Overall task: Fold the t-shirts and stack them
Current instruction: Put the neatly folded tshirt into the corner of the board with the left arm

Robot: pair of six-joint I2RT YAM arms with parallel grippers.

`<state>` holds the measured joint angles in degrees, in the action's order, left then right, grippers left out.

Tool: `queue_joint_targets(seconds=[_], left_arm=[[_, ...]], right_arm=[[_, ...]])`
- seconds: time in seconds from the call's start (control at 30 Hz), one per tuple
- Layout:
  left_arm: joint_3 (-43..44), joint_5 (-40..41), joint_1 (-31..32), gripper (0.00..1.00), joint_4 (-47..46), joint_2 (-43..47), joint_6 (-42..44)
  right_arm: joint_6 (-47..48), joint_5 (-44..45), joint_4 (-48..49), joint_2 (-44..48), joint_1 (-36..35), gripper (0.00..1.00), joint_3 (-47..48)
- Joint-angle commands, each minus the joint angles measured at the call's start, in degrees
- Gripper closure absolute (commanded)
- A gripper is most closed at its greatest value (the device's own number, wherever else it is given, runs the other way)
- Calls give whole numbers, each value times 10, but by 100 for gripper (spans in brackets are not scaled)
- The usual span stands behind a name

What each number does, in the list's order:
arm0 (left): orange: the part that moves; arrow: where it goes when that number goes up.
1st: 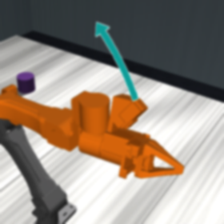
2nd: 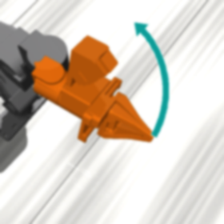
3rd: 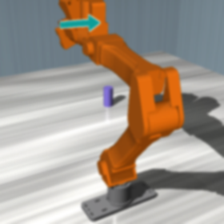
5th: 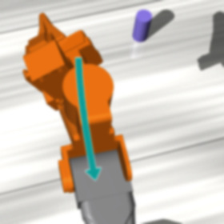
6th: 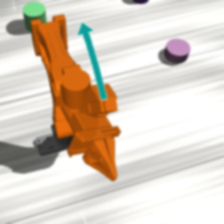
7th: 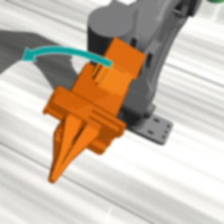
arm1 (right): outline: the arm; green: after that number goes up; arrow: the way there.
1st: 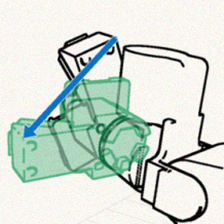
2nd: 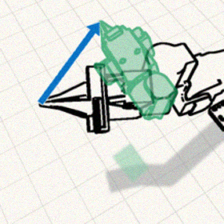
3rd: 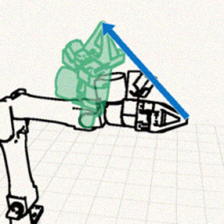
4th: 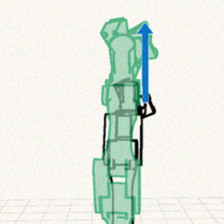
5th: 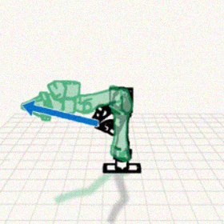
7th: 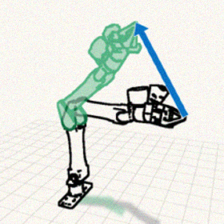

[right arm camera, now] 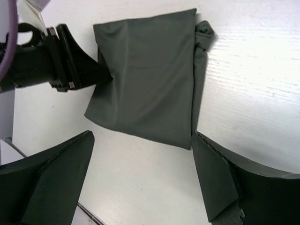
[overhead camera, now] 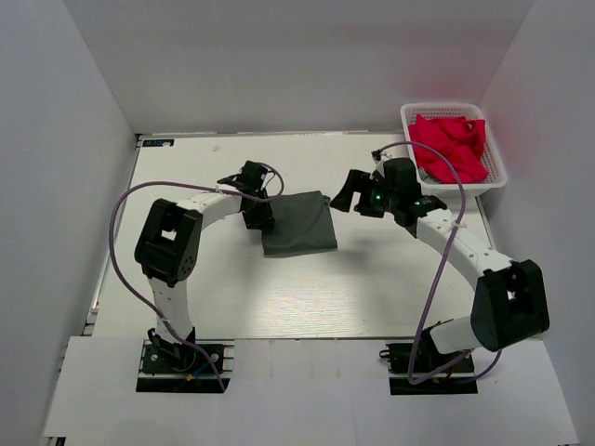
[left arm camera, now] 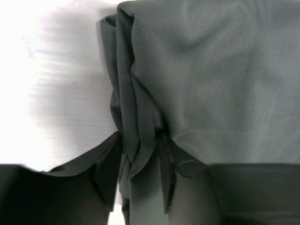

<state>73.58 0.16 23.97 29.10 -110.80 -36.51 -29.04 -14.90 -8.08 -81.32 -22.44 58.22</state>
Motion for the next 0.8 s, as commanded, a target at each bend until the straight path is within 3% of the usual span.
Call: queue_joint_targets(seconds=[0.0,0.07,0.1,0.13,0.17,0.23,0.43,0.67,0.77], left_arm=[[19,33,6,54,34,-36,-1],[26,41,6,67,41,-43,-1],[26,57,6,77,46,-43,-1],[33,65,6,95,46,-43,7],[43,87,6,100,56,-43,7],[69,114,-6,100,76,-43,38],[226,320,-33,100,173,-91,139],[320,363,-117,100,139,-133,240],[410,385,-155,100,144,-184,281]], right_arm=[[15,30,-26,27,5,10,-19],[19,40,-38,38,6,10,-22],[21,53,-40,48,6,10,-26],[27,58,-47,50,7,10,-27],[28,65,-52,53,6,10,-28],[35,81,-59,66,9,10,-34],[57,139,-64,97,13,10,-58],[61,174,-68,84,19,10,-52],[63,170,-72,69,21,10,-44]])
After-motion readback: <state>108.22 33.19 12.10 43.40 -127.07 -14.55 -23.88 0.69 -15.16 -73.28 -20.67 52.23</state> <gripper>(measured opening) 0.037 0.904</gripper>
